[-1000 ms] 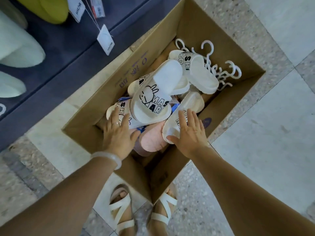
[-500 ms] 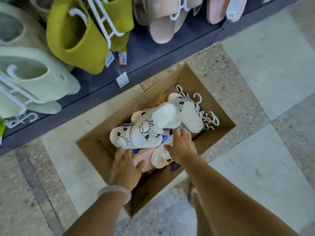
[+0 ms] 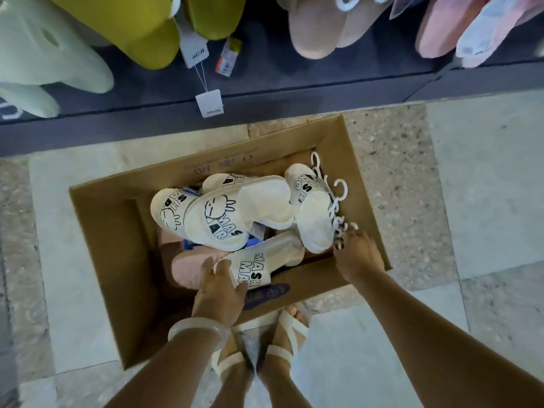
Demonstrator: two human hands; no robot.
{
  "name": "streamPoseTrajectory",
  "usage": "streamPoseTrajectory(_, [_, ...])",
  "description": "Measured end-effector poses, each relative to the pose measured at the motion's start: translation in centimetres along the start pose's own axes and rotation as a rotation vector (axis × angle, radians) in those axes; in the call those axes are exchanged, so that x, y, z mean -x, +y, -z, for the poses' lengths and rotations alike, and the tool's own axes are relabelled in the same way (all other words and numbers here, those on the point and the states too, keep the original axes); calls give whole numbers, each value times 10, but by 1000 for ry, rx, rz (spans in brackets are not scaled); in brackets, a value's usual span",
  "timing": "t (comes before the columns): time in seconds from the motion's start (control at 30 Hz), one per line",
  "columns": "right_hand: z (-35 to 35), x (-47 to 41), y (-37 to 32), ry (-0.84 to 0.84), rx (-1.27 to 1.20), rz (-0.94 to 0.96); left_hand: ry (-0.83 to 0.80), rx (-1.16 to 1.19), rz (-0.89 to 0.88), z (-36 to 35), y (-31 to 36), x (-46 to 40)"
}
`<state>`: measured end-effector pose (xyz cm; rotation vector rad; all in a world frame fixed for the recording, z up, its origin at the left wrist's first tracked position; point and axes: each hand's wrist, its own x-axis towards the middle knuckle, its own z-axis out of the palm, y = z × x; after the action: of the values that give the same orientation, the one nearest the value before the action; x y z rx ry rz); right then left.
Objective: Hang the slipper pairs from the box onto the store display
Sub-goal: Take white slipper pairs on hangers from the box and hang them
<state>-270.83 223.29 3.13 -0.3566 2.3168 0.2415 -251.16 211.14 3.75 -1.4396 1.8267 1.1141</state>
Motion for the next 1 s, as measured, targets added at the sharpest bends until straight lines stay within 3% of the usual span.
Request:
streamPoseTrajectory(0.17, [-8, -39, 2, 118, -68, -134, 4, 113, 42, -17, -5, -22])
streamPoseTrajectory(0.33, [-10, -64, -7, 294, -8, 28, 65, 169, 23, -23, -11, -49])
streamPoseTrajectory(0.43, [-10, -90, -20, 331, -268, -16, 68, 206, 37, -28, -12, -62])
streamPoseTrajectory(0.57, [-23, -137, -37, 200, -704, -196, 72, 257, 69, -34, -14, -78])
streamPoseTrajectory(0.67, [-30, -152, -38, 155, -745, -250, 76, 264, 83, -36, -13, -85])
streamPoseTrajectory(0.77, [-25, -139, -30, 184, -568, -199, 94, 248, 88, -35, -10, -83])
streamPoseTrajectory(0.87, [-9, -104, -18, 335, -463, -20, 102, 190, 103, -31, -3, -71])
streamPoseTrajectory(1.0, [20, -60, 2, 570, -689, 77, 79, 134, 132, -26, 8, -49])
